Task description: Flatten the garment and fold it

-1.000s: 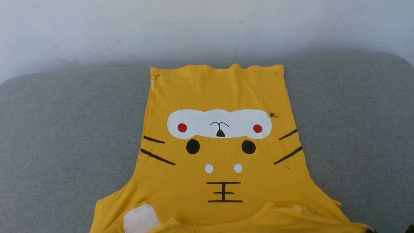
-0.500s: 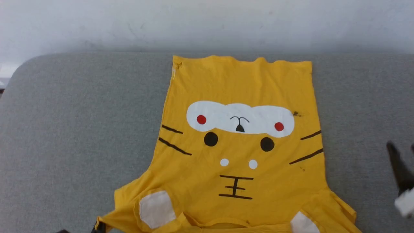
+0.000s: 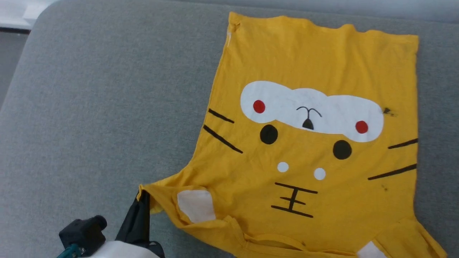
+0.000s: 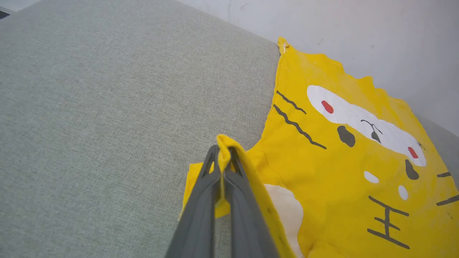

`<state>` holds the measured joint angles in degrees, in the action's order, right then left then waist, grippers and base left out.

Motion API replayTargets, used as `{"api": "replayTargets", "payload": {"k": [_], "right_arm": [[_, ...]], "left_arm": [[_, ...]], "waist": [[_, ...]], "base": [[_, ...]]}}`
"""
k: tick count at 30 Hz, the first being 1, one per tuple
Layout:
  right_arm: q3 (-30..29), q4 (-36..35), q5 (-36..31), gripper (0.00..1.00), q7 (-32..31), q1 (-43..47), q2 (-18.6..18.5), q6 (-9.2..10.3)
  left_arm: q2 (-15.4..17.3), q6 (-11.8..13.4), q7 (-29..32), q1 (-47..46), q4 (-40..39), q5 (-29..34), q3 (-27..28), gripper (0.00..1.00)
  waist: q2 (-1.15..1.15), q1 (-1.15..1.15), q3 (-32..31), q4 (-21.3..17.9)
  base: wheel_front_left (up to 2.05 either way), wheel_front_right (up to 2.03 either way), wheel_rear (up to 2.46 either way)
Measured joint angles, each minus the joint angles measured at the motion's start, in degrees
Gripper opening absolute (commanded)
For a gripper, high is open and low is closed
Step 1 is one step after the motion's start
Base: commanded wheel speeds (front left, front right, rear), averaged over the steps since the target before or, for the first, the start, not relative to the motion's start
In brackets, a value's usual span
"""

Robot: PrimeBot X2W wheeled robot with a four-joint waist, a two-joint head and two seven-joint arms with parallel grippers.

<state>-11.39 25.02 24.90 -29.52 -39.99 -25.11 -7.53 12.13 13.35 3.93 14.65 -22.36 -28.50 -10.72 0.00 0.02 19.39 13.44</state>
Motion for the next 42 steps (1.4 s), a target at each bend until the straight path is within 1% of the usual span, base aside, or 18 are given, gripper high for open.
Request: {"api": "replayTargets", "payload": {"k": [3,8,11,14,16,18,20,21,22,25,29,32,35,37,39,42], "right_arm": [[1.85,5.70,-0.05,1.00,-5.11,-6.04,-1.07,0.00],[4.91,11.85,-1.90,1.00,-13.27,-13.61,-2.11,0.00],[5.25,14.94,-3.59,1.00,-15.58,-17.36,-1.96,0.00],[5.33,17.85,-6.49,1.00,-17.96,-19.22,-1.82,0.00],[4.05,19.86,-7.98,1.00,-20.07,-20.43,-1.94,-0.01],[2.40,21.79,-9.21,1.00,-23.58,-22.24,-2.13,-0.01],[0.86,22.83,-10.82,0.38,-26.68,-23.58,-2.33,-0.02],[0.16,23.12,-11.58,0.24,-27.72,-24.03,-2.31,-0.02],[-0.86,23.46,-12.24,0.00,-28.49,-24.26,-2.26,-0.01],[-3.05,24.06,-14.15,0.00,-30.04,-24.16,-1.59,-0.02],[-2.37,23.30,-16.34,0.00,-30.48,-23.57,0.36,0.01],[1.22,21.34,-16.04,0.00,-30.42,-22.27,1.41,0.00],[7.55,17.31,-13.44,0.00,-29.50,-21.08,1.25,0.00],[13.08,13.21,-10.80,0.00,-29.40,-20.14,-0.16,0.00],[18.51,8.49,-7.75,0.00,-29.53,-18.25,-2.59,-0.01],[24.34,1.04,-2.19,0.00,-30.47,-12.76,-8.20,-0.01]], "left_arm": [[-0.65,-1.58,-1.51,-2.23,1.66,-0.37,-0.71,0.00],[-1.52,-3.25,-3.45,-4.85,4.63,-1.11,-1.54,0.00],[-1.79,-4.13,-4.23,-6.05,6.32,-1.25,-1.91,0.00],[-1.93,-4.76,-4.69,-7.15,7.47,-1.32,-2.18,0.00],[-1.94,-4.92,-4.97,-7.64,8.11,-1.35,-2.30,0.00],[-1.94,-5.20,-5.23,-7.81,8.39,-1.35,-2.38,0.00],[-1.93,-5.21,-5.49,-7.81,8.61,-1.35,-2.38,0.00],[-1.93,-5.22,-5.53,-7.81,8.61,-1.35,-2.41,0.00],[-1.92,-5.22,-5.53,-7.81,8.65,-1.35,-2.43,0.00],[-1.82,-5.22,-5.53,-7.80,8.62,-1.35,-2.36,0.00],[-1.26,-5.15,-5.49,-7.74,8.47,-1.35,-1.97,0.00],[-0.63,-4.93,-5.16,-7.66,8.17,-1.35,-1.52,0.00],[0.30,-4.16,-4.43,-7.19,7.87,-1.35,-0.71,0.00],[1.07,-3.57,-3.86,-5.95,7.50,-1.35,0.11,0.00],[2.13,-2.99,-3.20,-4.45,7.15,-1.35,0.90,0.00],[3.34,-2.14,-2.13,-3.13,6.33,-1.36,2.23,0.00]], "waist": [[0.00,0.00,2.19,2.18],[0.00,-0.01,5.92,5.43],[0.00,-0.01,8.08,7.00],[0.00,-0.01,9.73,8.53],[0.00,-0.03,10.50,9.49],[0.00,-0.04,10.99,10.34],[0.00,-0.04,11.22,10.96],[0.00,-0.04,11.19,11.16],[0.00,-0.04,11.07,11.26],[0.00,-0.03,10.37,11.27],[0.00,-0.02,8.90,10.84],[0.00,-0.01,7.33,10.20],[0.00,-0.02,5.37,9.23],[0.00,-0.02,3.97,8.26],[0.00,-0.03,2.69,6.92],[0.00,-0.02,0.49,4.80]], "base": [[0.00,0.00,0.00],[0.00,0.00,0.00],[0.00,0.00,0.00],[0.00,0.00,0.00],[0.00,0.00,0.00],[0.00,0.00,0.00],[0.00,0.00,0.00],[0.00,0.00,0.00],[0.00,0.00,0.00],[0.00,0.00,0.00],[0.00,0.00,0.00],[0.00,0.00,0.00],[0.00,0.00,0.00],[0.00,0.00,0.00],[0.00,0.00,0.00],[0.00,0.00,0.00]]}}
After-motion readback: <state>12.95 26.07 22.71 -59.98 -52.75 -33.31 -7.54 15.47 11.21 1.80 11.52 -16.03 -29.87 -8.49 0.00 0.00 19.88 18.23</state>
